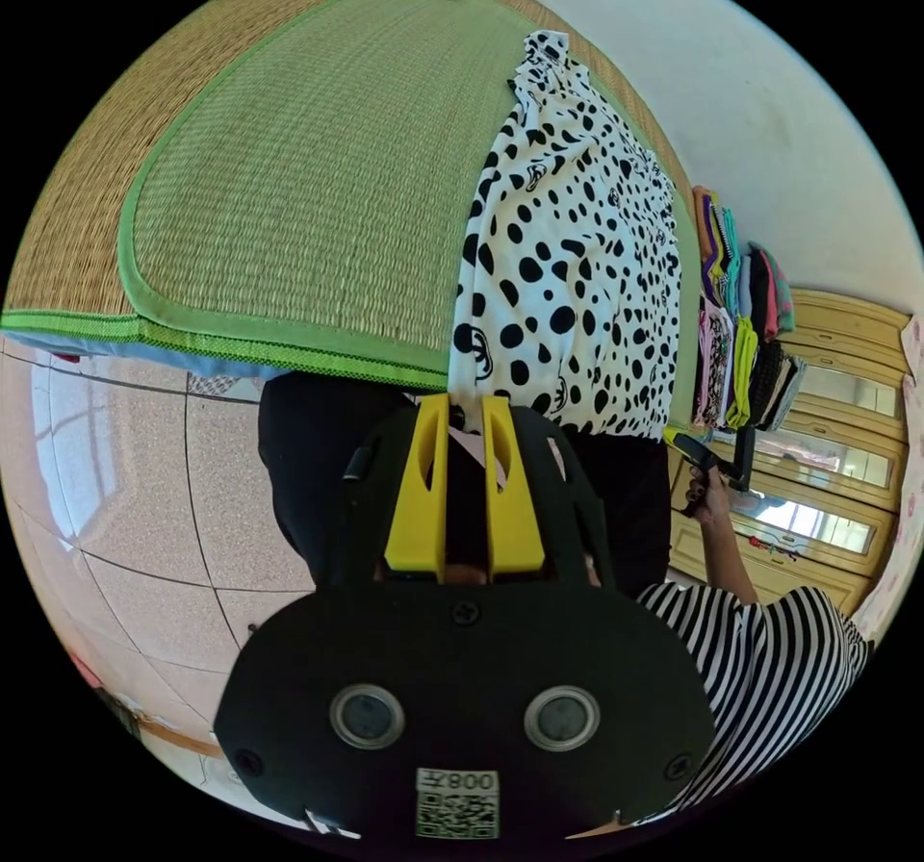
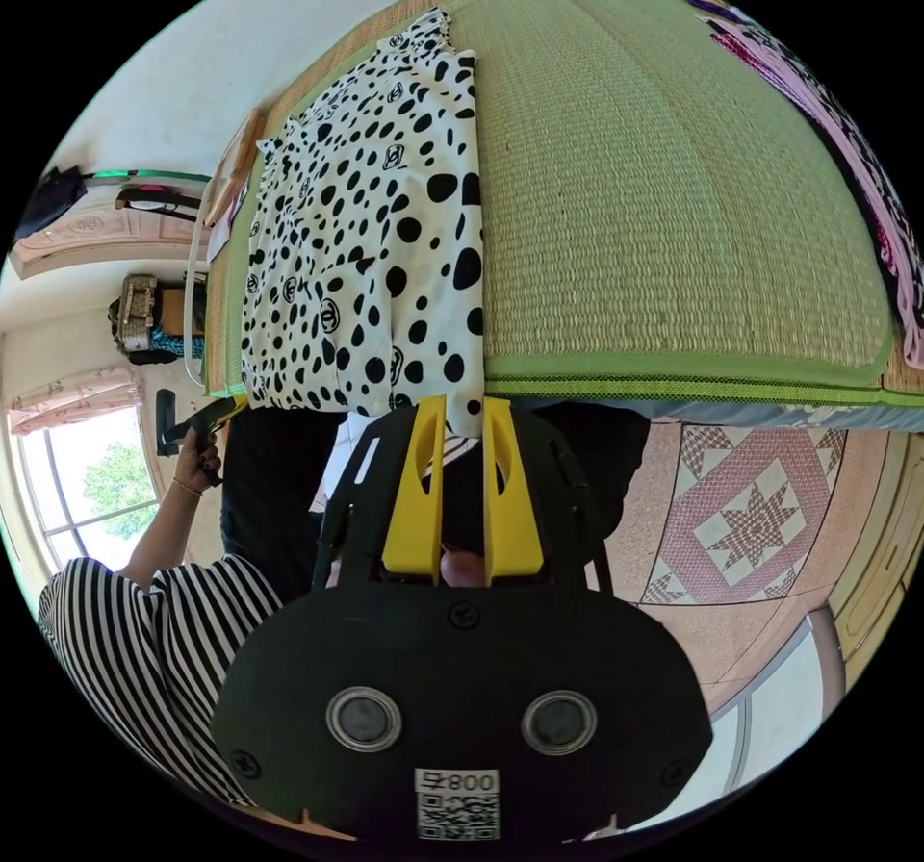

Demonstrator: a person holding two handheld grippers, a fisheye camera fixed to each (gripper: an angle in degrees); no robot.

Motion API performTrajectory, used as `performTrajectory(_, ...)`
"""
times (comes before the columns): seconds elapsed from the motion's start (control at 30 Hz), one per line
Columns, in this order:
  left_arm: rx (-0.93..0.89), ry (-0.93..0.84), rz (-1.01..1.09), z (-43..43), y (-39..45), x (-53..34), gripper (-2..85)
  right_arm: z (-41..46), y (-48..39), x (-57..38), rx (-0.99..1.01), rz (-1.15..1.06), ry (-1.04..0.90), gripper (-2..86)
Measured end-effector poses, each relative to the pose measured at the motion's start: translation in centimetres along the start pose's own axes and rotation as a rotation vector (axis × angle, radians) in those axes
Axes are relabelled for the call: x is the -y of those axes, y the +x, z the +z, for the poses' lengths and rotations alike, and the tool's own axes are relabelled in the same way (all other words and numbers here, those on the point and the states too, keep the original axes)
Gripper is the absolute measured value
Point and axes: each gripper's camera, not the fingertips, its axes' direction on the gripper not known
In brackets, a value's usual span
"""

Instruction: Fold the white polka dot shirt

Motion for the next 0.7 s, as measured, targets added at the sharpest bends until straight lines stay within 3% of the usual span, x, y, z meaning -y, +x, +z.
performTrajectory(0.7, -0.124, -0.021, -0.052, 7.9, -3.8, -3.3, 2.9, 4.6, 5.1, -0.8, 0.143, 0.057, 0.004, 5.0)
